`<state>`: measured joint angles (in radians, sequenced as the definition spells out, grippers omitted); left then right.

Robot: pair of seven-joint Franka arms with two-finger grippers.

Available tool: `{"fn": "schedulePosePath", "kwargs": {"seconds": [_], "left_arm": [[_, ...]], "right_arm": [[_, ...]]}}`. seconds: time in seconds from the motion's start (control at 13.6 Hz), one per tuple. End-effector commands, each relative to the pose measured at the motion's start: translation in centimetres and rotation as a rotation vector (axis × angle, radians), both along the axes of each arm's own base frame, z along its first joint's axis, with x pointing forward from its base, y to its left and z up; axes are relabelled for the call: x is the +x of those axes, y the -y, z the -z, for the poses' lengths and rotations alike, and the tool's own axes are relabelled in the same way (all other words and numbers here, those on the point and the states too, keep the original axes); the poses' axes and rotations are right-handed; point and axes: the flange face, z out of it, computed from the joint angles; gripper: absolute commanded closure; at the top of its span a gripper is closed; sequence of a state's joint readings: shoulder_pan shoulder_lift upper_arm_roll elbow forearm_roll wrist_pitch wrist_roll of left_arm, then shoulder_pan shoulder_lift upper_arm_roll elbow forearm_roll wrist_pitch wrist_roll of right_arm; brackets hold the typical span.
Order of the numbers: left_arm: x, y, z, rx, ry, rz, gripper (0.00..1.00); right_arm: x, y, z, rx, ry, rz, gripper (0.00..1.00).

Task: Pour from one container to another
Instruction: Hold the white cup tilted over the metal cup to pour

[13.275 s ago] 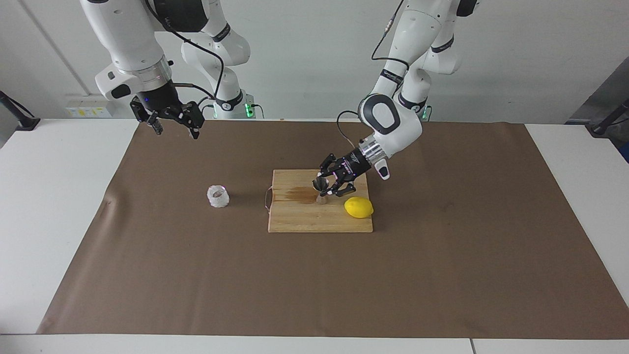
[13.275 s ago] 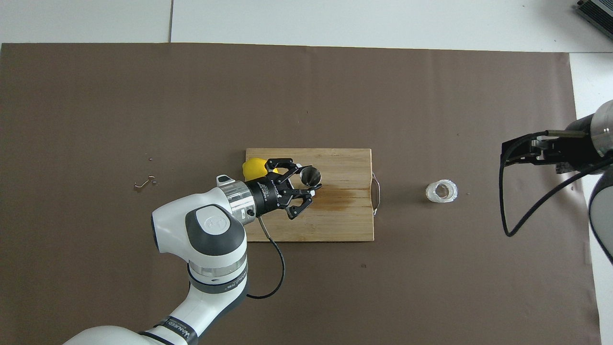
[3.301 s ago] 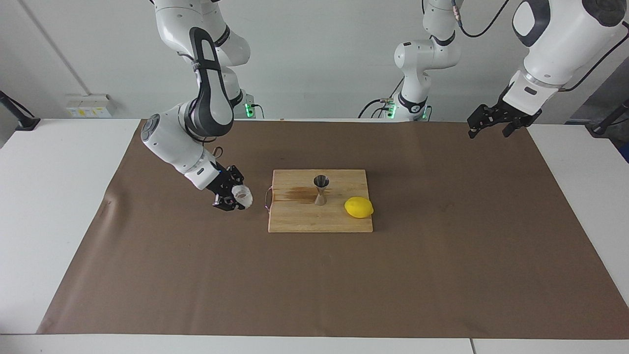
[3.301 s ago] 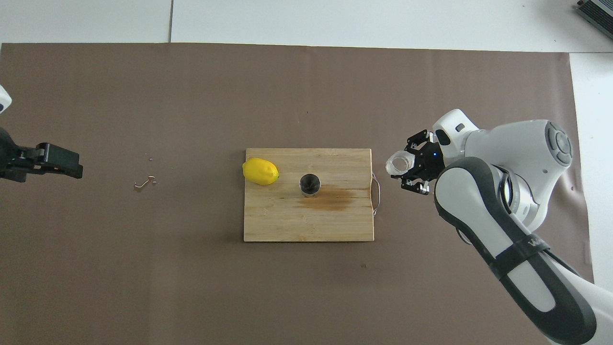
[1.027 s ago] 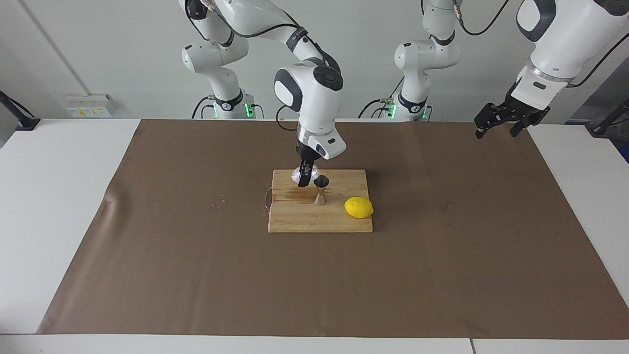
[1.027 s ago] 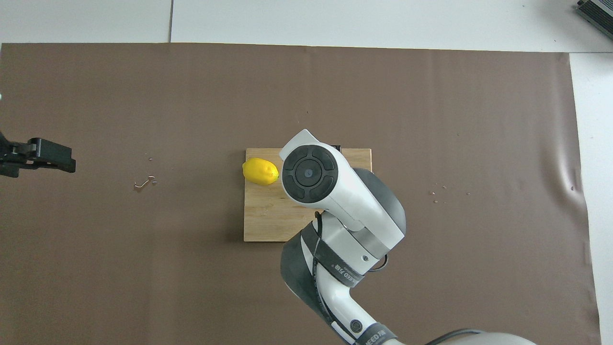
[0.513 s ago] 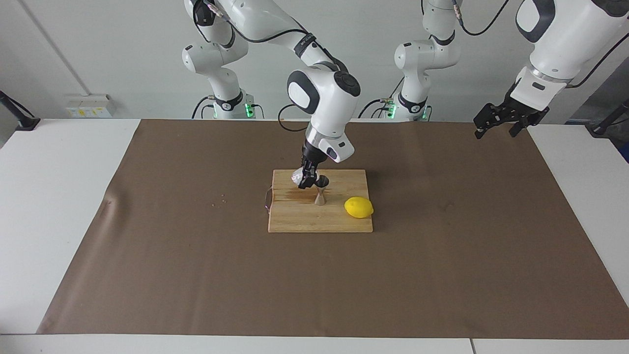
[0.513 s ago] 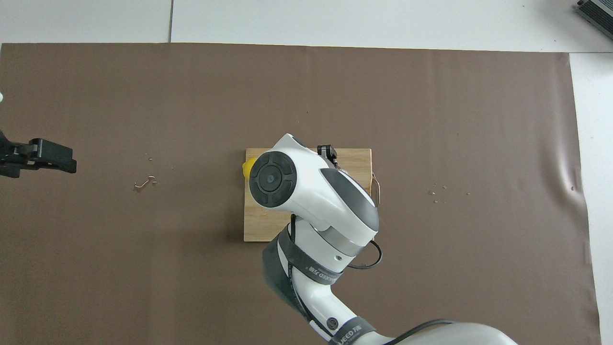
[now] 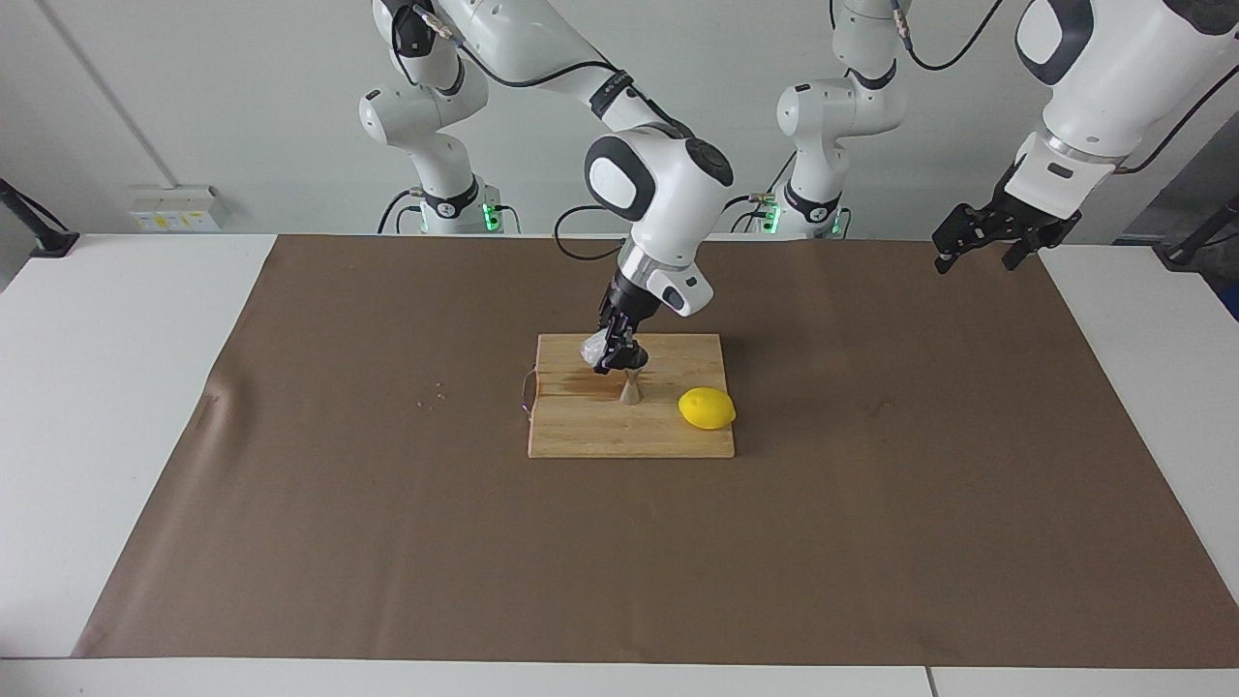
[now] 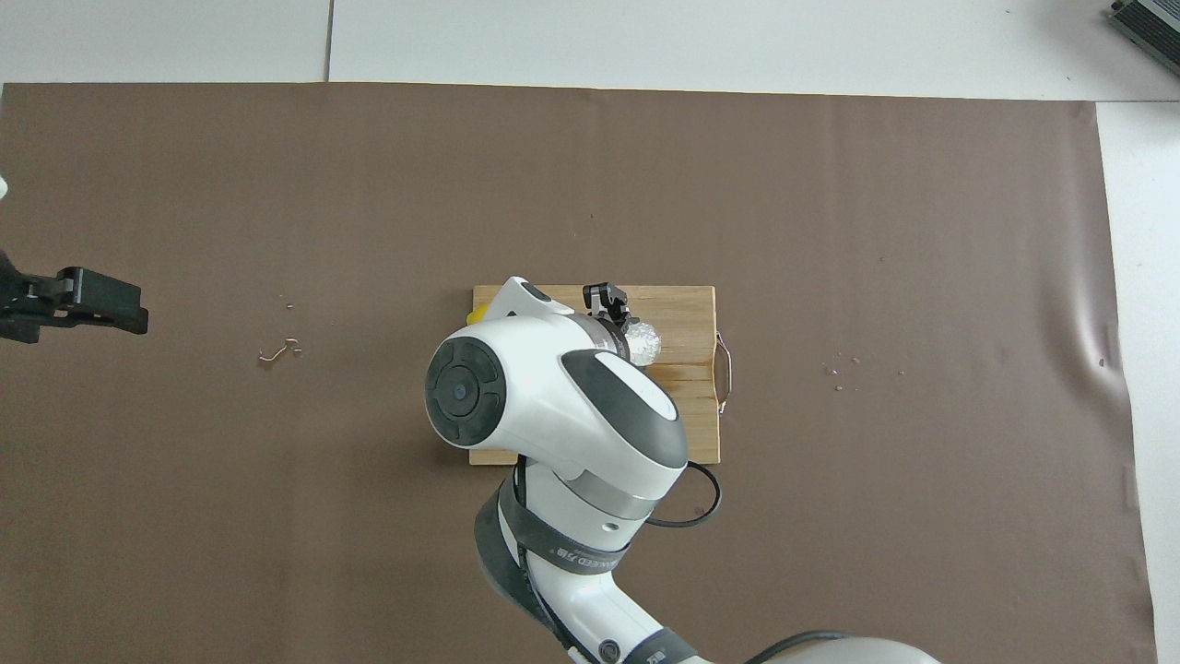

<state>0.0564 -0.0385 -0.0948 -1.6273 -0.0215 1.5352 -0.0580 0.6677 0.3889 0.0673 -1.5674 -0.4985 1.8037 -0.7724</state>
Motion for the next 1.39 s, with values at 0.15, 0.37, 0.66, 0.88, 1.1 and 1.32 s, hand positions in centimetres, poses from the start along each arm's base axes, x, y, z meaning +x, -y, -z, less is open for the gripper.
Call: {"fn": "schedulePosePath", "kwargs": {"seconds": [0.15,0.37,0.66,0.88,1.1,1.32], "left_arm": [[0.0,0.1,0.3,-0.007,0.006,0.01,0.0],[0.0,0.1,0.3,-0.007,0.006,0.01,0.0],[0.0,0.1,0.3,-0.007,0.006,0.01,0.0],[0.0,0.1,0.4,-0.007,0.006,0.01,0.0],[0.0,0.1,0.4,-0.007,0.006,0.01,0.0],[0.1,0.1,0.5,-0.007,0.004,0.008,0.0]], "right_arm": [[0.1,-0.6,-0.7,-0.05,0.05,-0.01,0.8],[0.2,-0.5,-0.8,-0.069,0.064,-0.019,0.8],[-0.2,-0.7,-0.5,-0.098,0.075,-0.038,0.8],[-0.3,-0.7,-0.3,-0.111,0.08,-0.045,0.8],[-0.6,-0.5,0.4,-0.132,0.083,-0.059,0.8],[-0.6,-0.4,0.5,-0.141,0.081,-0.067,0.8]]}}
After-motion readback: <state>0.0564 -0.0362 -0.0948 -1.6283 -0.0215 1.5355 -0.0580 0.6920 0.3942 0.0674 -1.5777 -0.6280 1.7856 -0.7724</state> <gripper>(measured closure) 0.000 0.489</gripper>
